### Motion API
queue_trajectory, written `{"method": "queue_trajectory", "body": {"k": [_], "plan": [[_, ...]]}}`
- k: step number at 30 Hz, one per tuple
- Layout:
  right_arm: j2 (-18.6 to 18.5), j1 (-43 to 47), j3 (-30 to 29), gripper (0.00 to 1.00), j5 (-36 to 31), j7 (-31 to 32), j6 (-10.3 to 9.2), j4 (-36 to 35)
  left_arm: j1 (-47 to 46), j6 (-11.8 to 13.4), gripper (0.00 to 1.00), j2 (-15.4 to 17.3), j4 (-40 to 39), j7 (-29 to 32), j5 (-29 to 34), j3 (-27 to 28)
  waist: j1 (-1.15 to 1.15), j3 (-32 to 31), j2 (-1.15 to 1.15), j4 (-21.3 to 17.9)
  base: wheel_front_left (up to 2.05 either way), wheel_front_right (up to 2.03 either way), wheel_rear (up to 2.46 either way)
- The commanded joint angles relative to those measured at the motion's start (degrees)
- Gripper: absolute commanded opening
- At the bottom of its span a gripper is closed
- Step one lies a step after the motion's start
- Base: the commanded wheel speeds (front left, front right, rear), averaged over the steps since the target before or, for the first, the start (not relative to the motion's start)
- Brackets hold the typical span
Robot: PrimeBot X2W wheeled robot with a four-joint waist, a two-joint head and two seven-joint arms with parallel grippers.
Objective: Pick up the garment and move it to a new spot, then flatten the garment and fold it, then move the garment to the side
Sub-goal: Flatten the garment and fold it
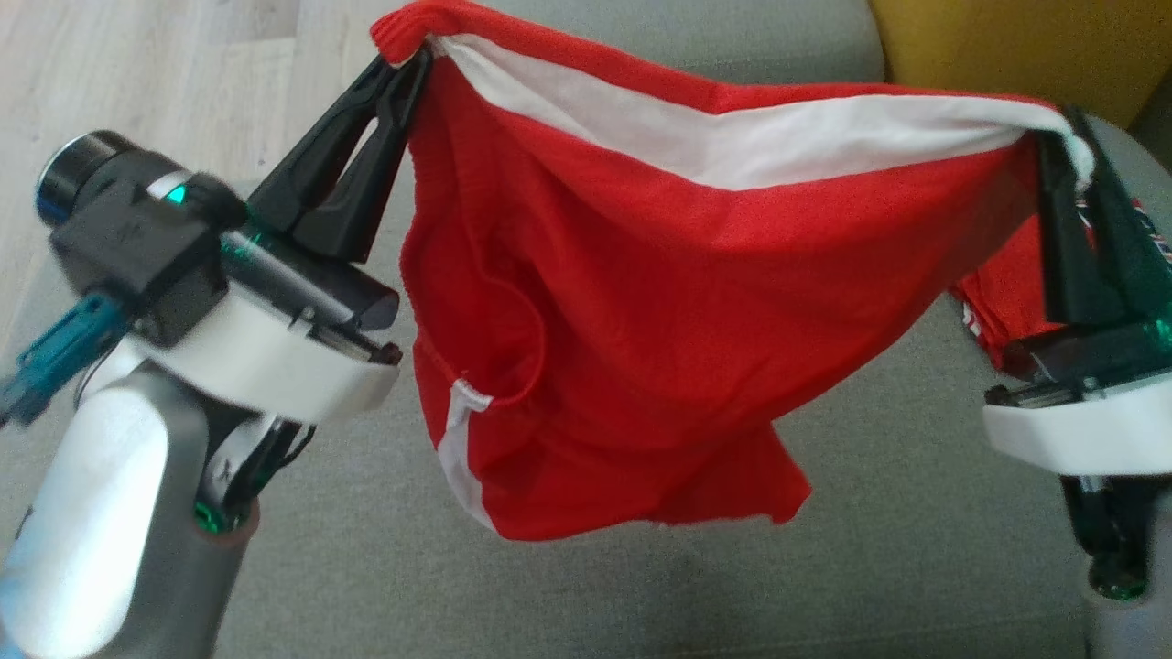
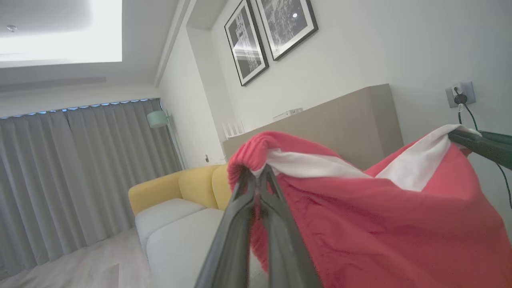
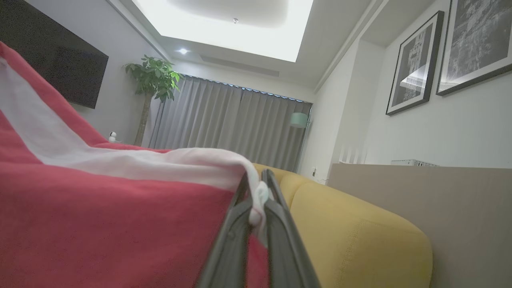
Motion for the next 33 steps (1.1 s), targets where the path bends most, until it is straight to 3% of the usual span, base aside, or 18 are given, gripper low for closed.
{"method": "queue_trajectory", "body": {"k": [1,7,13,21,26,33], "plan": [[-0.89,-2.56,1.8,0.0,0.37,0.79,0.37,-1.18,-3.92,-0.31,0.0,1.98,-0.49,0.84,-0.61,1.73,0.0,0.81,0.0,-0.23,0.0,0.0,0.0],[-1.77,-8.64,4.51,0.0,3.06,1.24,0.37,6.0,-9.6,-0.33,0.0,2.75,7.52,2.56,-4.08,0.56,0.0,5.91,0.0,-1.42,0.0,0.0,0.0],[-1.33,-27.12,6.74,0.0,3.7,-2.48,0.37,21.72,-23.12,-0.33,0.0,2.91,20.22,1.67,-5.73,0.07,0.0,12.12,0.0,-2.96,0.0,0.0,0.0],[5.04,-47.12,4.53,0.0,-1.23,-14.23,0.37,41.21,-39.75,-0.04,0.0,0.04,37.66,-10.85,-0.83,0.29,0.0,16.87,0.0,-4.14,0.0,0.0,0.0],[5.94,-47.89,4.25,0.0,-1.37,-18.56,0.37,48.04,-40.49,-0.09,0.0,-2.46,44.98,-15.62,-0.86,-0.89,0.0,20.1,0.0,-3.62,0.0,0.0,0.0],[6.02,-38.89,8.33,0.0,5.15,-22.09,0.37,55.38,-33.22,-0.3,0.0,-3.77,50.39,-18.75,-4.57,-5.09,0.0,24.08,0.0,-2.67,0.0,0.0,0.0]]}}
